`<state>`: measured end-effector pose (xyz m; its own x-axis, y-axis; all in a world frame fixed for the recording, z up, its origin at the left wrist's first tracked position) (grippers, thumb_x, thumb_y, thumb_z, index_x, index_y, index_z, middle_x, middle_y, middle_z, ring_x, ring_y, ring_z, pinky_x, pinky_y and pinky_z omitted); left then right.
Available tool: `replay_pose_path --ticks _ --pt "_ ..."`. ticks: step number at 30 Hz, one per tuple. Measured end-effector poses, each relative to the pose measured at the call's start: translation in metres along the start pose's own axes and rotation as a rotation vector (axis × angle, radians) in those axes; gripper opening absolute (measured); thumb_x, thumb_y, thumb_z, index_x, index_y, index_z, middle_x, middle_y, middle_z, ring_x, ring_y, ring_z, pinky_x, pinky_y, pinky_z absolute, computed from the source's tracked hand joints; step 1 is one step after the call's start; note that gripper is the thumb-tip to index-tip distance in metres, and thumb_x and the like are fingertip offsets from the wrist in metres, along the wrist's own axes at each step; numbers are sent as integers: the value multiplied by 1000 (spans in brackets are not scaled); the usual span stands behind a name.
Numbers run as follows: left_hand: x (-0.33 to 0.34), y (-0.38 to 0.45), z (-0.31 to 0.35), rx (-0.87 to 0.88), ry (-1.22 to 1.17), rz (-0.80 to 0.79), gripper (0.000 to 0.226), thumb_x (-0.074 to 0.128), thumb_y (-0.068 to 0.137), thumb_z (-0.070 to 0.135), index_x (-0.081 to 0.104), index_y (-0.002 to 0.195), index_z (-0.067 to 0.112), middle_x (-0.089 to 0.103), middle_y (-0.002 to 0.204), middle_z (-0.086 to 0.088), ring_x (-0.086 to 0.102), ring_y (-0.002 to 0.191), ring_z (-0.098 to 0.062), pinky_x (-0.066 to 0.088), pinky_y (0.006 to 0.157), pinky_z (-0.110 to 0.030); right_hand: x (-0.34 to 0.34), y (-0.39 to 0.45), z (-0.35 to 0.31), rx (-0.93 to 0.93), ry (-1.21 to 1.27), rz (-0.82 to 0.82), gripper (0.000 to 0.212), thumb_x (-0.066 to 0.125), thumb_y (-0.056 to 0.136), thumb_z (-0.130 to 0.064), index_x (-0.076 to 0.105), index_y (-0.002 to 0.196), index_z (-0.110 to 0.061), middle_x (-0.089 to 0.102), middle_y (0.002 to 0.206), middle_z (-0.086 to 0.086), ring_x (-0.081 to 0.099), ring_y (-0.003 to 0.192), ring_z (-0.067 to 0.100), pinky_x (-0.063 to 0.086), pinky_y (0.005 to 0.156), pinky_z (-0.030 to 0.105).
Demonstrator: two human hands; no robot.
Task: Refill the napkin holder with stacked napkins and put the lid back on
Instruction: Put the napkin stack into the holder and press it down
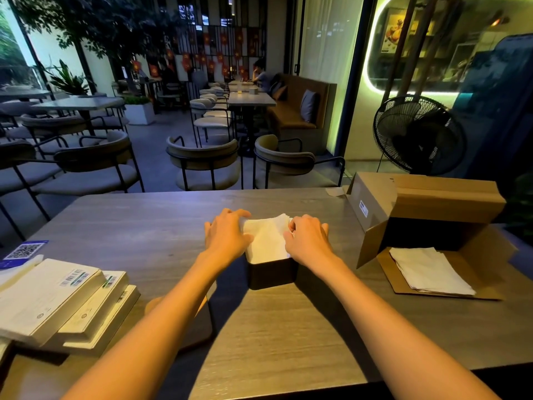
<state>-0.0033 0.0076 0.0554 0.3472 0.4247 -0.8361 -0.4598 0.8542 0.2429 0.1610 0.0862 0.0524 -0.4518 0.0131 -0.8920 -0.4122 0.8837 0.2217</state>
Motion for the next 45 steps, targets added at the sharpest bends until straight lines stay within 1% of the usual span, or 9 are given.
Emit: replay_pose_path --ticks 7,11,14,17,23,30,37,40,45 --pt "6 2 5 -85 45 -111 61 73 84 19 48 140 27 50 138 -7 44 129 -29 30 108 -43 -8 2 -11 -32 -138 -75 8 64 93 -18 69 97 -14 64 101 6 58 104 27 39 94 40" --pt "-2 -9 12 58 131 21 57 66 90 27 44 143 29 46 141 -4 42 130 -26 28 106 -39 -22 -2 -11 -27 -9 87 35 68 94 -30 57 125 -19 63 116 2 60 111 24 40 101 42" --pt "-6 -20 24 287 181 16 52 64 92 31 48 141 27 48 140 0 46 126 -22 33 106 -37 -33 -7 -18 -304 -54 207 33 64 97 -25 57 129 -18 63 121 2 59 113 24 39 98 37" --pt "0 -21 30 372 361 -127 49 67 89 28 54 137 25 53 136 1 50 120 -20 34 105 -36 -25 -8 -30 -519 -281 -22 31 63 96 -15 61 127 -20 63 123 3 60 116 26 40 95 35" --pt "3 -7 31 336 488 -227 45 71 86 27 59 128 23 52 132 1 47 121 -20 31 103 -38 -8 1 -34 -416 -535 -235 44 64 94 -15 55 137 -15 58 136 9 53 128 29 41 105 40" --pt "3 8 30 227 468 -506 40 62 91 28 55 130 26 60 122 -1 53 112 -21 28 96 -39 -7 14 -45 -239 -496 -482 29 54 96 -1 63 121 -13 66 115 8 58 120 30 20 118 52" --pt "-2 7 31 350 622 -261 33 69 84 41 64 115 28 66 109 4 50 112 -19 24 96 -42 -20 16 -46 -372 -574 -350 31 66 92 -8 64 121 -16 66 114 7 60 117 29 21 115 51" --pt "-4 9 24 272 633 -306 24 65 84 46 67 100 29 63 102 6 42 116 -21 22 95 -44 -23 14 -44 -346 -670 -411 30 64 94 -9 62 124 -11 63 122 11 58 121 31 22 115 47" --pt "-5 20 31 188 736 -406 36 64 84 50 66 117 34 61 109 5 36 118 -22 21 98 -46 -20 17 -55 -320 -762 -459 28 62 97 -11 63 125 -11 63 131 10 51 132 29 14 122 47"
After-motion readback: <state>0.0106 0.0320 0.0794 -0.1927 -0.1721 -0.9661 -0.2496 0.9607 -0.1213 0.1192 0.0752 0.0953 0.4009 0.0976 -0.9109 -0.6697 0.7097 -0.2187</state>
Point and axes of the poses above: each hand's wrist, its own y-axis towards the middle knuckle, its own x-axis out of the palm, z = x × y, the point moved 1 cm from there along y, towards the middle knuckle
